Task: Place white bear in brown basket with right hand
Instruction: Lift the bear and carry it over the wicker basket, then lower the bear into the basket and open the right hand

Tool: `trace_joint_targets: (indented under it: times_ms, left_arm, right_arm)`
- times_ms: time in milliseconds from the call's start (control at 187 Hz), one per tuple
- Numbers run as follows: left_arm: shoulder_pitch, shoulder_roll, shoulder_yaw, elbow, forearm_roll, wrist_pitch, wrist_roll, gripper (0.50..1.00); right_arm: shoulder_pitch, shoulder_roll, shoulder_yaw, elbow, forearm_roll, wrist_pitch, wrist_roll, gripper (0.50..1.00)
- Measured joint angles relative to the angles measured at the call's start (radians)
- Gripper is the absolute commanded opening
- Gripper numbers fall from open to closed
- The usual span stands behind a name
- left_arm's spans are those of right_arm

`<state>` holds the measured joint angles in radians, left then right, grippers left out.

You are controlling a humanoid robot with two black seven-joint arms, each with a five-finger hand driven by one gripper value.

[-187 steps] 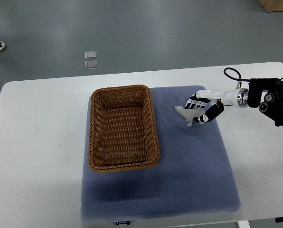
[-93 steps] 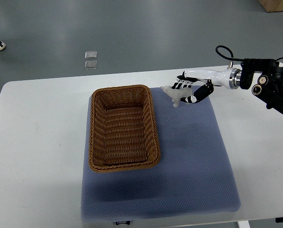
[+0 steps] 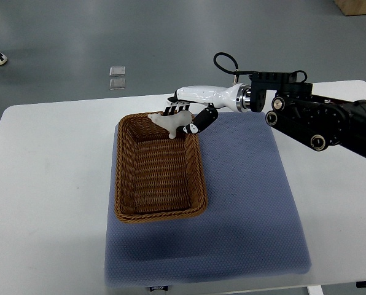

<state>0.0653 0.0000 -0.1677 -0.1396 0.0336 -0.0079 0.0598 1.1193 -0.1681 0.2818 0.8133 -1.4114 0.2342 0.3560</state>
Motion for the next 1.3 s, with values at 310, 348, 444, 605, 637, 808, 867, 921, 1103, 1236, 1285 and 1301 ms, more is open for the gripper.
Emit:
trace_joint_targets:
  times_ms: [310,348,444,605,637,808,867,921,1103,1236,1285,1301]
  left_arm:
    - [0.003,0.000,-0.001,0.000,0.000,0.000,0.000,1.000]
    - [0.003,0.000,-0.001,0.000,0.000,0.000,0.000,1.000]
    - [0.003,0.000,-0.001,0.000,0.000,0.000,0.000,1.000]
    - [0.004,0.000,-0.001,0.000,0.000,0.000,0.000,1.000]
    - [0.004,0.000,-0.001,0.000,0.000,0.000,0.000,1.000]
    - [0.004,0.000,-0.001,0.000,0.000,0.000,0.000,1.000]
    - [0.004,0.000,-0.001,0.000,0.000,0.000,0.000,1.000]
    - [0.004,0.000,-0.001,0.000,0.000,0.000,0.000,1.000]
    - [0.003,0.000,-0.001,0.000,0.000,0.000,0.000,1.000]
    - [0.003,0.000,-0.001,0.000,0.000,0.000,0.000,1.000]
    - [0.004,0.000,-0.001,0.000,0.000,0.000,0.000,1.000]
    - [0.003,0.000,-0.001,0.000,0.000,0.000,0.000,1.000]
  right_arm:
    - [-0.020,0.079,-0.127,-0.013,-0.012,-0.143,0.000,0.500]
    - [-0.025,0.083,-0.136,-0.014,-0.015,-0.151,0.000,0.500]
    - [-0.039,0.101,-0.146,-0.022,-0.026,-0.159,0.000,0.500]
    - [-0.059,0.118,-0.148,-0.045,-0.034,-0.162,0.000,0.500]
    - [-0.062,0.119,-0.148,-0.047,-0.036,-0.162,-0.001,0.500]
    - [-0.067,0.121,-0.148,-0.049,-0.040,-0.162,-0.001,0.500]
    - [-0.067,0.121,-0.147,-0.049,-0.040,-0.163,-0.002,0.500]
    - [-0.069,0.121,-0.146,-0.050,-0.039,-0.163,-0.002,0.647]
    - [-0.074,0.128,-0.136,-0.050,-0.022,-0.171,-0.003,0.905]
    - [-0.074,0.132,-0.127,-0.049,0.002,-0.171,-0.001,0.905]
    - [-0.070,0.129,-0.124,-0.048,0.033,-0.162,-0.001,0.907]
    - [-0.069,0.127,-0.122,-0.048,0.045,-0.159,-0.001,0.907]
